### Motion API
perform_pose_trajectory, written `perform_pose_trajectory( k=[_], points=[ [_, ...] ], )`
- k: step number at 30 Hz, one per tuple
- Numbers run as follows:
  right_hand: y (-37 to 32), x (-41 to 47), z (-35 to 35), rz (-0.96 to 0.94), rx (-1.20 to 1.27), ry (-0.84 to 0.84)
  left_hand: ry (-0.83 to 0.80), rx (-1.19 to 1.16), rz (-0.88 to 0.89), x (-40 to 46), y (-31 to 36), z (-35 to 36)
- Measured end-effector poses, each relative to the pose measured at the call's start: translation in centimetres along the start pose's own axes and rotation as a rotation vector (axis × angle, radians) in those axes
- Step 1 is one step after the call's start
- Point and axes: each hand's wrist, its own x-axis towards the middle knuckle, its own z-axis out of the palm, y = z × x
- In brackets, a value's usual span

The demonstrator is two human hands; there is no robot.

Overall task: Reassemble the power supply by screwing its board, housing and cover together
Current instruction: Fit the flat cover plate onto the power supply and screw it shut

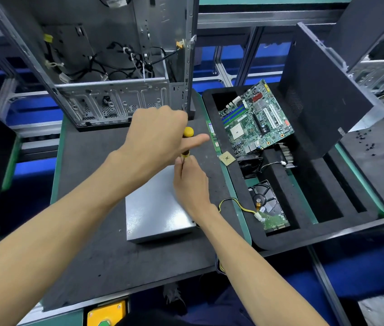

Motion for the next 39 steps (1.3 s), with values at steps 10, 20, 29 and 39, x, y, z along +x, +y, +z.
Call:
perform_pose_trajectory(
  k=[10,20,29,39],
  points=[
    [0.2,-0.4,0.0,-0.077,0.041,0.108,0.106,-0.07,-0.144,-0.5,0.3,1.5],
    [0.2,-0.4,0.1,-0.13,-0.002,0.103,-0.053,-0.005,0.154,-0.1,-0.7,-0.7],
    [0.0,-0.3,-0.6,-0.067,0.037,0.027,-0.16,-0.228,0.251,-0.8,-0.5,-0.8],
    [0.0,-0.2,-0.3,-0.033,0.025,0.003,-0.086,0.151,-0.002,-0.6,0.4,-0.8]
  ],
)
